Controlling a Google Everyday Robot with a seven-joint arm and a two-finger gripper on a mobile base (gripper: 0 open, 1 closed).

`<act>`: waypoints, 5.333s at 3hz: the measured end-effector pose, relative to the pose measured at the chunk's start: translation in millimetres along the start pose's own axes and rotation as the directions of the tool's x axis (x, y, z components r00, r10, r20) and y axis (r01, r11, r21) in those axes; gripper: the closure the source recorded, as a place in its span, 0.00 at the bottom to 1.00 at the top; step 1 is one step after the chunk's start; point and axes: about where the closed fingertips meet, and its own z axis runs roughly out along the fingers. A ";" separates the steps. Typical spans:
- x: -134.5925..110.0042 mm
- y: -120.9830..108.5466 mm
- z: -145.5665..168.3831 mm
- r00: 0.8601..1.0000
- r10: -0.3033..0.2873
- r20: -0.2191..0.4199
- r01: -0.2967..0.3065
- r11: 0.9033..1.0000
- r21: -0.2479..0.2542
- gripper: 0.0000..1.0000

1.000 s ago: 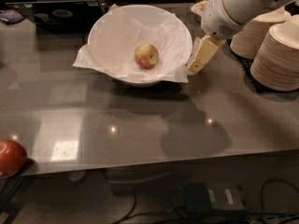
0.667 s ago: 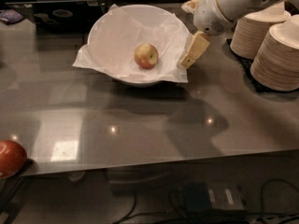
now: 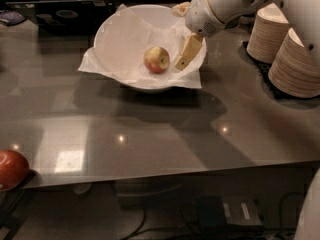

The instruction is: Pick apple from white bowl

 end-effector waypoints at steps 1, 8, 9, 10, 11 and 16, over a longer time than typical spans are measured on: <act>-1.3 -2.7 14.2 1.000 -0.004 0.002 0.004 1.000 -0.021 0.03; 20.2 -13.0 86.9 0.999 0.020 -0.038 -0.023 0.996 -0.088 0.39; 20.7 -11.8 89.3 0.999 0.024 -0.036 -0.027 0.995 -0.092 0.40; 22.0 -10.1 93.1 0.999 0.030 -0.035 -0.033 0.994 -0.100 0.59; 22.0 -10.1 93.2 0.999 0.030 -0.035 -0.033 0.994 -0.100 0.82; -40.2 -14.3 6.8 0.974 -0.028 0.227 0.034 0.999 -0.023 1.00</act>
Offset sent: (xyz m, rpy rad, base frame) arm 0.0169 -0.0009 -0.0212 -0.0442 0.0135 -0.0362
